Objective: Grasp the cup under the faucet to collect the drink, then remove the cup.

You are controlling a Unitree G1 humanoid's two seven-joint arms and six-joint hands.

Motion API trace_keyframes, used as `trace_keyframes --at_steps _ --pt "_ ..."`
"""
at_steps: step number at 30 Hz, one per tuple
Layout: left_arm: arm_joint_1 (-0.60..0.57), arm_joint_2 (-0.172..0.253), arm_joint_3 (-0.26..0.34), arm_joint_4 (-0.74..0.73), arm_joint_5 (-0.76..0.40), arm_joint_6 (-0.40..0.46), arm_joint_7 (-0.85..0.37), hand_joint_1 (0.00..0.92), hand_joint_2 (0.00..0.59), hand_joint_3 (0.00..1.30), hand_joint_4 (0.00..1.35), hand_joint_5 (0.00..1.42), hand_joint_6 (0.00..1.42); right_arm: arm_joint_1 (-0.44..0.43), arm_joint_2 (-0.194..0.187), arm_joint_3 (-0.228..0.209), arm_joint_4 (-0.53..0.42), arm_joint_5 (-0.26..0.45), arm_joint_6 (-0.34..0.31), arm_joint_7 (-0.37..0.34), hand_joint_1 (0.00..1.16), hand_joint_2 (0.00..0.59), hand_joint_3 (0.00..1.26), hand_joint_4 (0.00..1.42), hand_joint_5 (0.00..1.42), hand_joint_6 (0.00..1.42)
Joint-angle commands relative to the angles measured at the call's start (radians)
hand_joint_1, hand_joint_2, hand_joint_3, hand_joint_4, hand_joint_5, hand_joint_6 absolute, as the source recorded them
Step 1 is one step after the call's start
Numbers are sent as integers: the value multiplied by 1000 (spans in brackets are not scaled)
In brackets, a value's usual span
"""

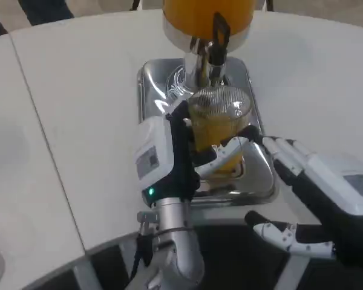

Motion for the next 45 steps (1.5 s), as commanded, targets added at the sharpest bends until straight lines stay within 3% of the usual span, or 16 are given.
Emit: trace_keyframes --at_steps 1,13,18,26,31,45 --pt "18 56 23 -79 -2 -34 -11 639 48 1162 1073 1424 1424 3 26 16 40 6 -23 -65 412 404 0 0 0 76" --pt "121 186 86 -272 5 16 -95 640 34 1182 1046 1424 1424 -70 40 63 150 40 -82 -136 418 411 0 0 0 80" --pt "154 217 116 -314 -7 44 -132 636 33 1186 1046 1424 1424 -80 46 74 145 27 -87 -153 420 411 0 0 0 80" --pt "230 271 217 -459 -75 65 -243 634 25 1186 1033 1424 1424 -56 39 66 134 25 -94 -170 421 412 0 0 0 80" --pt "271 271 249 -518 -93 89 -285 638 21 1188 1030 1424 1424 -54 39 63 140 35 -104 -184 421 412 0 0 0 80" --pt "316 237 247 -599 -70 90 -296 641 6 1189 1015 1424 1424 -42 28 59 148 51 -118 -201 422 412 0 0 0 86"
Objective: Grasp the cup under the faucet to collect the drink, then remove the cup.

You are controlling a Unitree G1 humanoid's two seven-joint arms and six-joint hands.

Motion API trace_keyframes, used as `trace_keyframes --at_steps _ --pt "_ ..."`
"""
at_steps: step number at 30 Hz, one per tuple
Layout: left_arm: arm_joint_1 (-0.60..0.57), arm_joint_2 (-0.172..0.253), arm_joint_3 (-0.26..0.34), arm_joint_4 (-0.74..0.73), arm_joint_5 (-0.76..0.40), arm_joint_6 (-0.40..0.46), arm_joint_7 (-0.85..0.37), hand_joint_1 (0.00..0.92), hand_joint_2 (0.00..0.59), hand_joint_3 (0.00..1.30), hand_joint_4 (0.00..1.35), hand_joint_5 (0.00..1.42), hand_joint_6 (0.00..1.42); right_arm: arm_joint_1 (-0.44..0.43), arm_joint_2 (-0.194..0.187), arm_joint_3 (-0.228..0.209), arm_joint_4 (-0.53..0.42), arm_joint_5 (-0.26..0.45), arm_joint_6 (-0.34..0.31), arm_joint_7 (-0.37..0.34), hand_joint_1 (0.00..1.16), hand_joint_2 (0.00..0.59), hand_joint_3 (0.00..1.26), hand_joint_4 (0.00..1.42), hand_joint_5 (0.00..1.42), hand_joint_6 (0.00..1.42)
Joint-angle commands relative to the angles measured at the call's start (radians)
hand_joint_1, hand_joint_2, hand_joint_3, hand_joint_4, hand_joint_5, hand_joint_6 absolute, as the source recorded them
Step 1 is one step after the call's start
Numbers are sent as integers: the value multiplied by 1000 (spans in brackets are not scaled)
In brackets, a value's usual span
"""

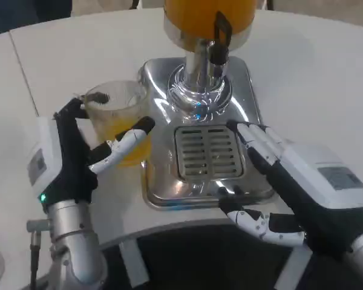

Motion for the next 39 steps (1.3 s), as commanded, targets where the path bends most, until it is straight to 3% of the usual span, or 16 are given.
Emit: trace_keyframes --at_steps 1,8,14,25,31,34,39 --pt "1 -13 -2 -30 14 -7 5 641 5 1189 1015 1424 1424 25 -13 -15 2 4 -10 -11 422 412 0 0 0 87" --pt "10 -33 17 -61 -13 -10 -8 642 4 1189 1015 1424 1424 31 -17 -22 -19 2 -10 -1 423 412 0 0 0 92" --pt "73 -19 34 -160 -40 -32 -56 643 3 1189 1015 1424 1424 26 -24 -34 -15 -3 -6 -1 423 412 0 0 0 94" --pt "244 -13 54 -358 -45 -77 -125 643 2 1189 1015 1424 1424 2 -91 -69 2 -4 -21 5 424 412 0 0 0 69" --pt "323 -38 56 -482 -63 -82 -169 643 1 1189 1015 1424 1424 2 -93 -54 -12 -37 -17 15 416 420 0 0 0 36" --pt "343 -47 53 -533 -72 -87 -196 643 0 1189 1015 1424 1424 -30 -102 -46 0 -20 14 83 411 420 0 0 0 24" --pt "388 -60 46 -602 -73 -93 -231 643 0 1190 1015 1424 1424 -30 -104 -46 -1 -39 -21 53 397 414 0 0 0 3"
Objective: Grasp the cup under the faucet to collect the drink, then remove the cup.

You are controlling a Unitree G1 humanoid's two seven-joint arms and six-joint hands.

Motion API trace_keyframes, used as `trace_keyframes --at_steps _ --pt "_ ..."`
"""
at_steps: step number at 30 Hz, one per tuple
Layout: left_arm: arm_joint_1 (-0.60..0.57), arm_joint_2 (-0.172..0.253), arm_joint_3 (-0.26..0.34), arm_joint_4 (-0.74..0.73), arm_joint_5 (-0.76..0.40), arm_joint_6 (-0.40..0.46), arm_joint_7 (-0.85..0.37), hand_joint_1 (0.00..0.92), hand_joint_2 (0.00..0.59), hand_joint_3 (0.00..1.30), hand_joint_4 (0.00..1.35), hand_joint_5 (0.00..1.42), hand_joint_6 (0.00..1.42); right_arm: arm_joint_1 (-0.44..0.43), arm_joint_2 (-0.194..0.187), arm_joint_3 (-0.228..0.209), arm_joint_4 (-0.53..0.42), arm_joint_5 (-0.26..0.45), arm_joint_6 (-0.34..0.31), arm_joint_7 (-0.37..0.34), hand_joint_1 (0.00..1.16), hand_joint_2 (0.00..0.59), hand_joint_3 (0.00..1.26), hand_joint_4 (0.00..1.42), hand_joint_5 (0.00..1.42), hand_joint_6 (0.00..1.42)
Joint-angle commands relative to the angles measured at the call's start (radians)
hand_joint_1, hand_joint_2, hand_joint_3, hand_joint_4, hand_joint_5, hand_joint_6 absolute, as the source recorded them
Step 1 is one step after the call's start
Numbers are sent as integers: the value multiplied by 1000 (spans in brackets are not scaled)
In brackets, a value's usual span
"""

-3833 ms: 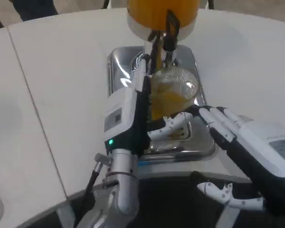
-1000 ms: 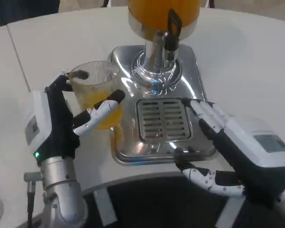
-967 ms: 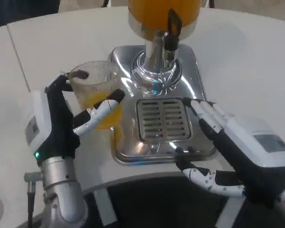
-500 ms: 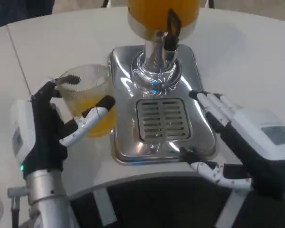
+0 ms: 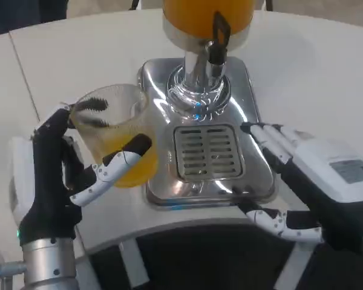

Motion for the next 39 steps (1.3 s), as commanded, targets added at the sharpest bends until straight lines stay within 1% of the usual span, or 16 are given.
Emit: trace_keyframes --at_steps 1,5,10,15,18,26,29,33,39 --pt "53 -13 -10 -94 2 -47 -29 643 0 1190 1015 1424 1424 -5 -10 3 6 -9 -31 -21 395 414 0 0 0 3" --pt "95 -20 -20 -138 5 -52 -55 643 0 1189 1015 1424 1424 -6 -6 2 3 -14 -43 -25 388 414 0 0 0 2" --pt "167 -46 -51 -199 15 -56 -79 644 0 1190 1015 1424 1424 -7 -16 -8 -5 -3 -49 -14 382 414 0 0 0 1" --pt "206 -59 -74 -240 24 -65 -97 649 0 1192 1006 1424 1424 3 -27 -13 -9 10 -75 -22 377 414 0 0 0 1" --pt "226 -69 -86 -261 25 -66 -108 650 0 1192 1003 1424 1424 11 -34 -11 -5 27 -108 -34 375 414 0 0 0 1" --pt "253 -95 -120 -291 36 -71 -124 651 0 1189 1002 1424 1424 12 -24 1 20 23 -152 -62 371 418 0 0 0 1" --pt "257 -97 -124 -298 39 -73 -131 651 0 1189 1002 1424 1424 18 -15 5 26 15 -156 -76 370 419 0 0 0 1" --pt "263 -88 -124 -309 63 -93 -129 651 0 1184 1002 1424 1424 19 -9 12 27 18 -149 -64 369 420 0 0 0 1" --pt "270 -93 -127 -316 60 -89 -136 651 0 1181 1002 1424 1424 26 -4 12 5 14 -140 -56 369 420 0 0 0 1"
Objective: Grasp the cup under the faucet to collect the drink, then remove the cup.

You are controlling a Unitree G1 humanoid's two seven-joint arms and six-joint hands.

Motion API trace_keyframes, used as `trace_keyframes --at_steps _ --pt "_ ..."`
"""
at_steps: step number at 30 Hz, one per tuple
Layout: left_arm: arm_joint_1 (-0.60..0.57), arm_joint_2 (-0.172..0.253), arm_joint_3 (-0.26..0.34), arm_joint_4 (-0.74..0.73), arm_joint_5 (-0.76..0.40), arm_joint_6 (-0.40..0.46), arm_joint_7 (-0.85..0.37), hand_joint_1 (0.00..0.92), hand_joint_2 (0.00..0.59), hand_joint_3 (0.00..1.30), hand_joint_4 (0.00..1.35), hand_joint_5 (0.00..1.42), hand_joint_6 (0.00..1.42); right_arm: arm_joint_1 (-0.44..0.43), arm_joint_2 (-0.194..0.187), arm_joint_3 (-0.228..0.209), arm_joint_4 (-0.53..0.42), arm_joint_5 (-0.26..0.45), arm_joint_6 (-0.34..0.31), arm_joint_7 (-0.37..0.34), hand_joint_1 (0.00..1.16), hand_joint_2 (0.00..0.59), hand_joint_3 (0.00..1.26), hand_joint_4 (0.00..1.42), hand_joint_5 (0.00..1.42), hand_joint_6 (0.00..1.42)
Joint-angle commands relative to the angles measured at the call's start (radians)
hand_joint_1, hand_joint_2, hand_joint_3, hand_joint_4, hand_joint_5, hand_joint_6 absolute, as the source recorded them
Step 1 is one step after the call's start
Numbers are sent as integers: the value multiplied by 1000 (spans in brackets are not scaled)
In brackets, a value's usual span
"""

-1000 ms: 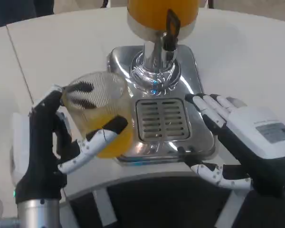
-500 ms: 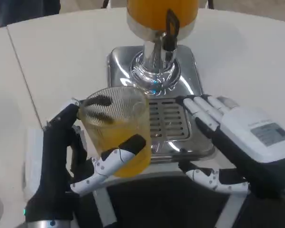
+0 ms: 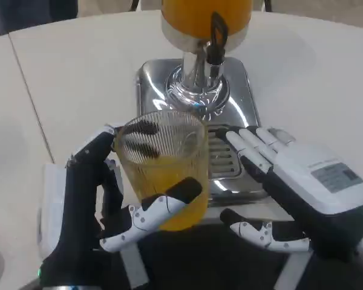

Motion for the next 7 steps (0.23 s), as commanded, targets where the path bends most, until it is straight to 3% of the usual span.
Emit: trace_keyframes --at_steps 1,7 --pt "10 -7 -7 -35 14 -36 -6 651 0 1181 1002 1424 1424 14 3 -4 -21 -3 9 4 369 420 0 0 0 1" --pt "8 -9 -8 -35 13 -34 -9 651 0 1181 1002 1424 1424 19 2 -2 -37 -3 21 19 369 420 0 0 0 1"
